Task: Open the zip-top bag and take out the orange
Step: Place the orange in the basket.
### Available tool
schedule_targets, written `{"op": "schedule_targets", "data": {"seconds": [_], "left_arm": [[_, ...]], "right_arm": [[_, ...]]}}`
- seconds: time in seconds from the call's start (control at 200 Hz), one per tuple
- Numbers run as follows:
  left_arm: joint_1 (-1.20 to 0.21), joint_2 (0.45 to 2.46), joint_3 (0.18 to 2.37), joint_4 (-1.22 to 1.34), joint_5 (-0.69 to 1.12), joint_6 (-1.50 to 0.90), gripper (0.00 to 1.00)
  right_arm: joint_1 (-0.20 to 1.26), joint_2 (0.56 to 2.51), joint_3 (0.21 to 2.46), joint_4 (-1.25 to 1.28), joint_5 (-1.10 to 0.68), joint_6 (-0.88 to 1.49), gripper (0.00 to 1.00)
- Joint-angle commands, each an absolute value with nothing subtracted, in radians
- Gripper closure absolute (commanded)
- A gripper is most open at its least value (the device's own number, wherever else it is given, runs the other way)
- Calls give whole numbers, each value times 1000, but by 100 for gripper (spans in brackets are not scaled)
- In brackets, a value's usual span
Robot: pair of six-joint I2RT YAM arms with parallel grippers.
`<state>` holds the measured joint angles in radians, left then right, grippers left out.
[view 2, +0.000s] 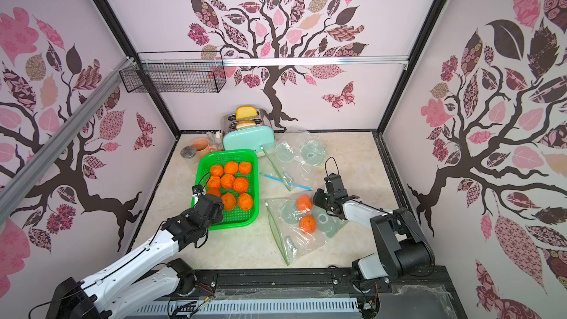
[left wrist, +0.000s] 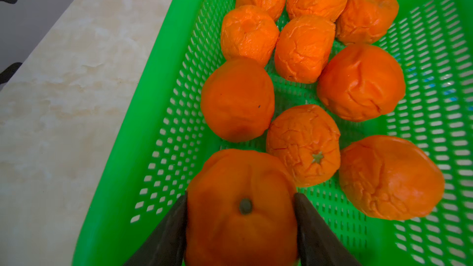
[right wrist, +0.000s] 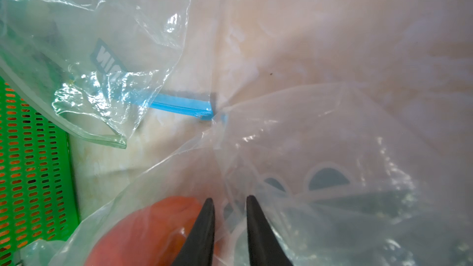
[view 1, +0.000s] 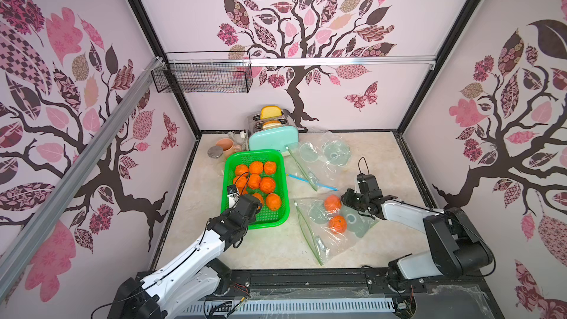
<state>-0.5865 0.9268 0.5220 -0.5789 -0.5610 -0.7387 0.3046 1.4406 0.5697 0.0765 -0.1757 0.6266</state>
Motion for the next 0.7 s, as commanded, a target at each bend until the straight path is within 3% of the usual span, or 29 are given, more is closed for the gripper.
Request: {"op": "schedule_targets", "data": {"seconds": [0.0, 0.325, 0.695], "left_arm": [[-580, 934, 519, -602, -621, -843, 62], [-580, 1025, 508, -593, -665, -907, 59], [-576, 1101, 536, -569, -661, -882, 40]], "right_arm": [[313, 1418, 566, 76, -175, 628, 74], [316, 1414, 569, 70, -173, 626, 73], [316, 1411, 569, 64, -161, 621, 73]]}}
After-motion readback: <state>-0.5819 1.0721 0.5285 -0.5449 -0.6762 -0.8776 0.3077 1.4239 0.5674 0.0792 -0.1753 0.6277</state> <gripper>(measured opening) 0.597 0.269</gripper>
